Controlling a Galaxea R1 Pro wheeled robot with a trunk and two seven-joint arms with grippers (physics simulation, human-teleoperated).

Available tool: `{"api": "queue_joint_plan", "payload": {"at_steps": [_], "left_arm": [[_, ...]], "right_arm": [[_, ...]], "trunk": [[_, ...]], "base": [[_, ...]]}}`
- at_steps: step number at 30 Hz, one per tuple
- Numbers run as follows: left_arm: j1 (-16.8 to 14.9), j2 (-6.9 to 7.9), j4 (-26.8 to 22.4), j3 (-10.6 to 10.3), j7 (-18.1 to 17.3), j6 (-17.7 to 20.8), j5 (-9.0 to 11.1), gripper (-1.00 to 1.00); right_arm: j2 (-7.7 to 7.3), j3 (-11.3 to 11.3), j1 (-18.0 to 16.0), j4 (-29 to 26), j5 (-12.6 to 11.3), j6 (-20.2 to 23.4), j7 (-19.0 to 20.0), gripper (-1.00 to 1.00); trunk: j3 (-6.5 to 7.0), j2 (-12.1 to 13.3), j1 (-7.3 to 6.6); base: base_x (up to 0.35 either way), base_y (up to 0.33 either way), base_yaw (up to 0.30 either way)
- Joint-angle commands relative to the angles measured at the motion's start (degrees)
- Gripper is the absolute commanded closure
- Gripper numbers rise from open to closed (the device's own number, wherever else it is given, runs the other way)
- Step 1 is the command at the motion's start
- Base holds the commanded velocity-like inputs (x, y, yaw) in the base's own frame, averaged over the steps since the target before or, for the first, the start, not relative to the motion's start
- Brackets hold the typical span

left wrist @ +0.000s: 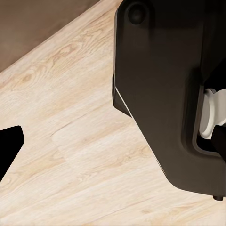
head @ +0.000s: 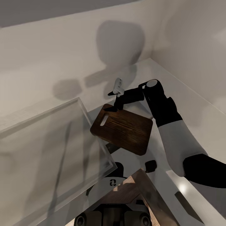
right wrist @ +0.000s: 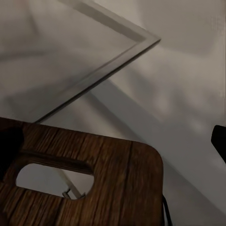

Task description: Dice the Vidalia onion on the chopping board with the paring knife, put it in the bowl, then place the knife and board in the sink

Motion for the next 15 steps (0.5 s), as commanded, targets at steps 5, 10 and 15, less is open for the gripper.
{"api": "queue_joint_plan", "payload": {"at_steps": [5,10,15], "left_arm": [[0.0,0.05,0.0,-0.3,0.4,0.0,0.1,-1.00],[0.0,0.01,0.1,-0.3,0.4,0.0,0.1,-1.00],[0.0,0.00,0.2,-0.2,0.4,0.0,0.1,-1.00]], "right_arm": [[-0.22,-0.1,0.0,0.9,0.2,0.6,0.3,-1.00],[-1.18,-0.1,0.0,1.5,0.2,0.5,0.2,-1.00],[-1.65,-0.1,0.1,1.7,0.2,0.5,0.2,-1.00]], "trunk": [[-0.07,-0.1,0.04],[-0.07,-0.1,0.04],[-0.07,-0.1,0.04]], "base": [[0.000,0.000,0.000],[0.000,0.000,0.000],[0.000,0.000,0.000]]}}
